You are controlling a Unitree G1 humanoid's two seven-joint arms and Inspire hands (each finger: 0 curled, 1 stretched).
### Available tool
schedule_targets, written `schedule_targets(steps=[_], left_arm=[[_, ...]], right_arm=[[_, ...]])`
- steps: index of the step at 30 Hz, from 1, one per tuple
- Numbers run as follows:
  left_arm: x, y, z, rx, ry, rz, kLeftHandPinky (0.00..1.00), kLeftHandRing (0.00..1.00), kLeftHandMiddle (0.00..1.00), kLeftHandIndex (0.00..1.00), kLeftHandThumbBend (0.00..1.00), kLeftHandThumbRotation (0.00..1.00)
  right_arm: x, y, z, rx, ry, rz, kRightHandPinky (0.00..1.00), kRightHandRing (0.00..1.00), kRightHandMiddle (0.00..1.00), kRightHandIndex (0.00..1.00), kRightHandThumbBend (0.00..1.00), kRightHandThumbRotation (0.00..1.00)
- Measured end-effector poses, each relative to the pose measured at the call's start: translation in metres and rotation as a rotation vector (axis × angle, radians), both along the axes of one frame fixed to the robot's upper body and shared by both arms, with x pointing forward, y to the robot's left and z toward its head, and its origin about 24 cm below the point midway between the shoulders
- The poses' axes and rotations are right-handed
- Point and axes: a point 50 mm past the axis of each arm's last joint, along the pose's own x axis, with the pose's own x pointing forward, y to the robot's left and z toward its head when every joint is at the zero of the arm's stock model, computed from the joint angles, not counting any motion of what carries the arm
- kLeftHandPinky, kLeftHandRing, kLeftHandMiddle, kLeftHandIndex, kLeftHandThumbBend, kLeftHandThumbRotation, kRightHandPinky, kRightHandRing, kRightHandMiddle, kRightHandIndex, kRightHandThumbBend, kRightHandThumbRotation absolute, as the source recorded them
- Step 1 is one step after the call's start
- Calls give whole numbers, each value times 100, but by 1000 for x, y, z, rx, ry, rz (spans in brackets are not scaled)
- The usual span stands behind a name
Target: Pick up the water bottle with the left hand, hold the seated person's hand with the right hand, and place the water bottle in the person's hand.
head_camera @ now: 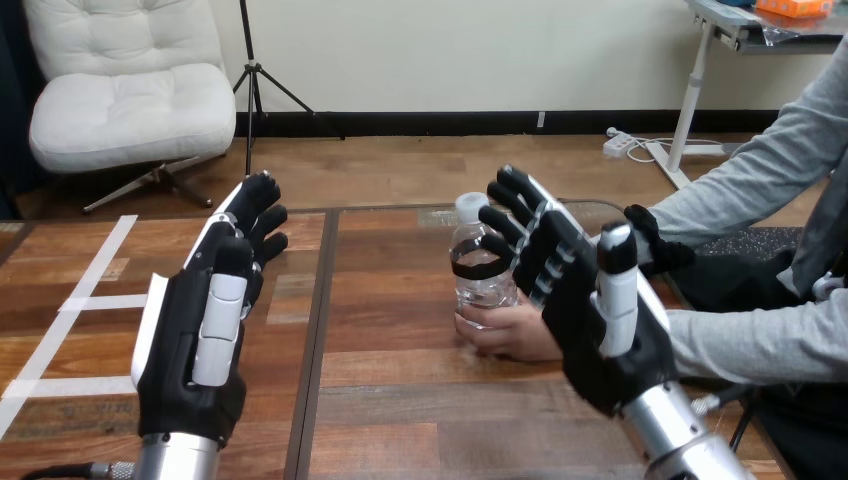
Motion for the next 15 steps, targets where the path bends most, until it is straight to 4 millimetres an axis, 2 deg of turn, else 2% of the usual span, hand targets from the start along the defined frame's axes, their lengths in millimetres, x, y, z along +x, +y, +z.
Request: schedule_targets(steps=[15], left_arm=[[1, -7, 1, -16, -3, -17, 99, 93, 92, 89, 71, 94]], right_arm=[[-9, 2, -6, 34, 64, 5, 100, 100, 98, 96, 95, 100]])
